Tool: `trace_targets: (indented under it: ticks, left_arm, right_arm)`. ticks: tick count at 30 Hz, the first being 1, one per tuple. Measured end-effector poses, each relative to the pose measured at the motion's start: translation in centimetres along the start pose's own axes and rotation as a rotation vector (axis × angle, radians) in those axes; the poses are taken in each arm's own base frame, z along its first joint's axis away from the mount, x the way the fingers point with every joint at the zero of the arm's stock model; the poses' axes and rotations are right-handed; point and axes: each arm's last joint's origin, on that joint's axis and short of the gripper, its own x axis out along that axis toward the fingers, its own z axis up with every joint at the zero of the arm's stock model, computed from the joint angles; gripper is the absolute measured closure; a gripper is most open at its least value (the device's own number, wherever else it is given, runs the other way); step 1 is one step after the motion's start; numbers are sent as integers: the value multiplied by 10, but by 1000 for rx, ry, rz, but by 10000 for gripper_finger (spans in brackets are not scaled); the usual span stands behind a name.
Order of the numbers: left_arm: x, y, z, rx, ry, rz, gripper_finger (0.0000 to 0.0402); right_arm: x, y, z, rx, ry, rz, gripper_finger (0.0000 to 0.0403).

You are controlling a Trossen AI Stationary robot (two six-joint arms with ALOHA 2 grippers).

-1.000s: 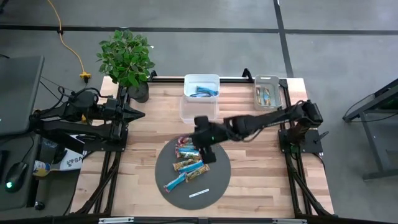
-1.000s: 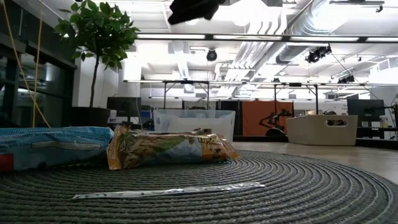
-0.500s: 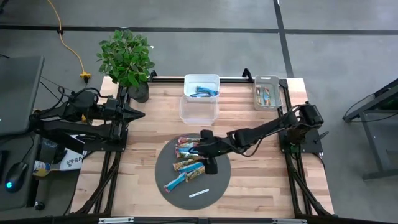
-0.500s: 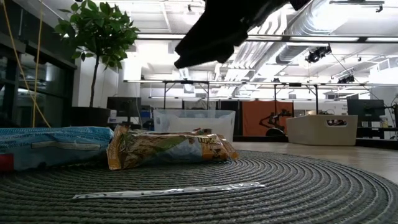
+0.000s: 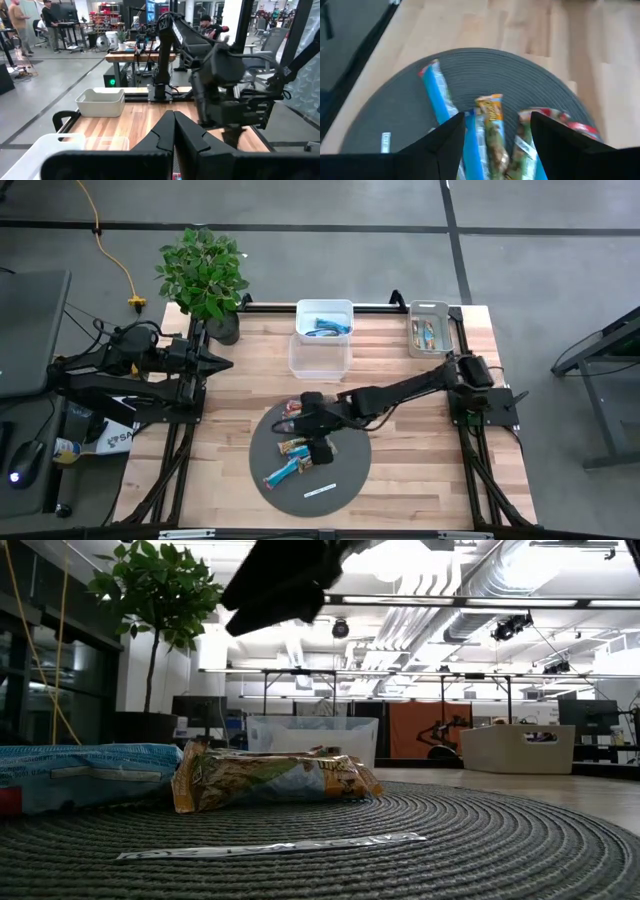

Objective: Pick and place Granola Bars by type
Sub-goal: Put the blue granola bar into the white bin

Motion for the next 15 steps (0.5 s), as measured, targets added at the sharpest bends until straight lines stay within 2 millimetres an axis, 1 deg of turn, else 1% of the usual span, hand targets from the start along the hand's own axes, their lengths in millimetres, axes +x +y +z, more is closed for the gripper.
trace_targets:
  ticks: [4, 8, 15]
  left_arm:
    - [0, 0, 0, 0, 1, 0, 401]
    - [0, 0, 0, 0, 0, 0, 401]
    - [0, 0, 0, 0, 0, 0, 401]
  right_arm:
    - [5, 2, 7, -4, 74, 43, 194]
    - [10, 4, 5, 9, 119, 96, 194]
    - [19, 10, -17, 53, 209, 169, 195]
